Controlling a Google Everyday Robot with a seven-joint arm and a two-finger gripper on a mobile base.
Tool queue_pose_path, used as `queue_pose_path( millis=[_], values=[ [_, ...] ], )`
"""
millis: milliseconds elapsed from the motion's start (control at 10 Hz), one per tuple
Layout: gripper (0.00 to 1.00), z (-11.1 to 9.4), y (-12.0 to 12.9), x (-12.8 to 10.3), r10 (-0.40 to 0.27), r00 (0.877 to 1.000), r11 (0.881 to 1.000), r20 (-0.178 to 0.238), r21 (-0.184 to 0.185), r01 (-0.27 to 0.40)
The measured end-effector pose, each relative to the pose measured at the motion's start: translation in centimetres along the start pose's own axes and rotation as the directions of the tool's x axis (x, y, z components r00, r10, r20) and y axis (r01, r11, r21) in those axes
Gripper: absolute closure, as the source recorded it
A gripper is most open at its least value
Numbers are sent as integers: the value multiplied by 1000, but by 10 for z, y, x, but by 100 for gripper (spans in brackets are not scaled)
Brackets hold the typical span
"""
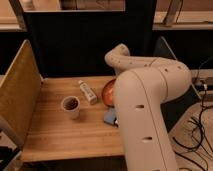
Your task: Drag the ceramic bowl in a circle
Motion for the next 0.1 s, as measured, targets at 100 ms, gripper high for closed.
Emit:
queue_pose_path(
  millis=[100],
  values=[
    [58,0,0,0,1,1000,1000,0,0,-1]
  ],
)
